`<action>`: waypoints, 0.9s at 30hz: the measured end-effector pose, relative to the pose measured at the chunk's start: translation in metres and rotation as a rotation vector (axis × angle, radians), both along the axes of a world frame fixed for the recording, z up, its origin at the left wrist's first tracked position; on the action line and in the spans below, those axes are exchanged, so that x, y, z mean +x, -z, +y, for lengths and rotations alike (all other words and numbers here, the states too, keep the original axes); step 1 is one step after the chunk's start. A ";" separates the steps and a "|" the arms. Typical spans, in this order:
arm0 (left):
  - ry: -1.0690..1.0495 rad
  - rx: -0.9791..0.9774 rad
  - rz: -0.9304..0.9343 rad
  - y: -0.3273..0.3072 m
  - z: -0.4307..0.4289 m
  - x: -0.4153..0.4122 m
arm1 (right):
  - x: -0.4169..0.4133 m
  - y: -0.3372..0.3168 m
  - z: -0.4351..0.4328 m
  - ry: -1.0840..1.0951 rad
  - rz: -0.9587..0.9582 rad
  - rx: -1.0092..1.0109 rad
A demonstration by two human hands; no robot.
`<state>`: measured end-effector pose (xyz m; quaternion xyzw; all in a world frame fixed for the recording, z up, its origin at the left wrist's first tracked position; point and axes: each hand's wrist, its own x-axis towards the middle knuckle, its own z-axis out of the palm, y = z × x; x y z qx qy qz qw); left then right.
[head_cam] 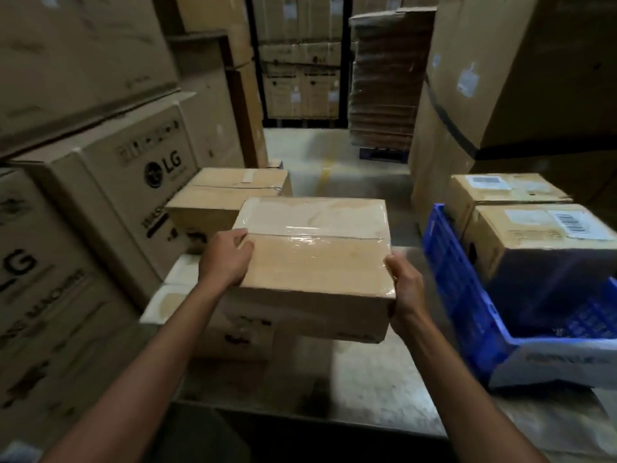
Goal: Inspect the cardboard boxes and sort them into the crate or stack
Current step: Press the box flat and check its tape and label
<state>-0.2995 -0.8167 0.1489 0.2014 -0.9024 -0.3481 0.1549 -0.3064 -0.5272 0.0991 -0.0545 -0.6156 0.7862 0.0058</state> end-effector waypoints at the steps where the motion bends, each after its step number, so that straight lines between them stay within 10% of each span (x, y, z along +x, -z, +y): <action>1: -0.034 0.003 -0.015 0.001 -0.016 0.010 | 0.004 0.001 -0.017 -0.025 0.006 -0.012; 22: -0.049 -0.031 -0.070 0.057 -0.272 -0.021 | -0.022 0.042 -0.275 0.028 -0.162 0.128; 27: 0.062 -0.266 -0.130 0.068 -0.278 -0.037 | -0.040 0.029 -0.283 0.104 0.050 0.971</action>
